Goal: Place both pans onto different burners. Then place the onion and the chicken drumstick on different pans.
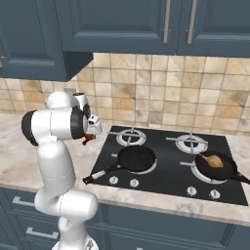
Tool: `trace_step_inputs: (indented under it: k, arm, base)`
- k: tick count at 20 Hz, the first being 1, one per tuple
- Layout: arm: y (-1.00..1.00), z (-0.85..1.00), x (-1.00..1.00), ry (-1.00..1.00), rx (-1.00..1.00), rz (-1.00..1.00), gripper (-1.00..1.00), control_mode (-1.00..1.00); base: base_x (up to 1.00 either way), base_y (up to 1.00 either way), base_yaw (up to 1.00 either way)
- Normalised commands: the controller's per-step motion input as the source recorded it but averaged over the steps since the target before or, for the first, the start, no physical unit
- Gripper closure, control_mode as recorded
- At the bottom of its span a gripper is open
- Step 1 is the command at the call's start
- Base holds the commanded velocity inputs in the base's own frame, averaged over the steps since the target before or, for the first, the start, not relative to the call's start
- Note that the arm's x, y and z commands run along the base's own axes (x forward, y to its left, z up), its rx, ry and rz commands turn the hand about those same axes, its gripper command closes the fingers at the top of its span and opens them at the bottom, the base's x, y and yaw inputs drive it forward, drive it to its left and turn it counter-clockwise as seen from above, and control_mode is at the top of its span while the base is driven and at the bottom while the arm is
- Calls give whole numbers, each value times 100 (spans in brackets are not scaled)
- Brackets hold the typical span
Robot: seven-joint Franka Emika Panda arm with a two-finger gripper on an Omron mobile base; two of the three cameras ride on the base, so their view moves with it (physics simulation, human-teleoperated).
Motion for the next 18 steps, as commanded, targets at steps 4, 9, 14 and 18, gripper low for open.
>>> trace_step_inputs:
  k: [4,9,14,18]
  arm:
    - [15,-11,28,1,0,6,-100,-100]
    - [15,-13,27,2,0,6,-100,-100]
    - [2,-8,26,1,0,7,-100,-100]
    - [0,-4,26,0,0,6,-100,-100]
  base:
    - [0,0,0]
    - [0,0,0]
    - [0,0,0]
    - [0,0,0]
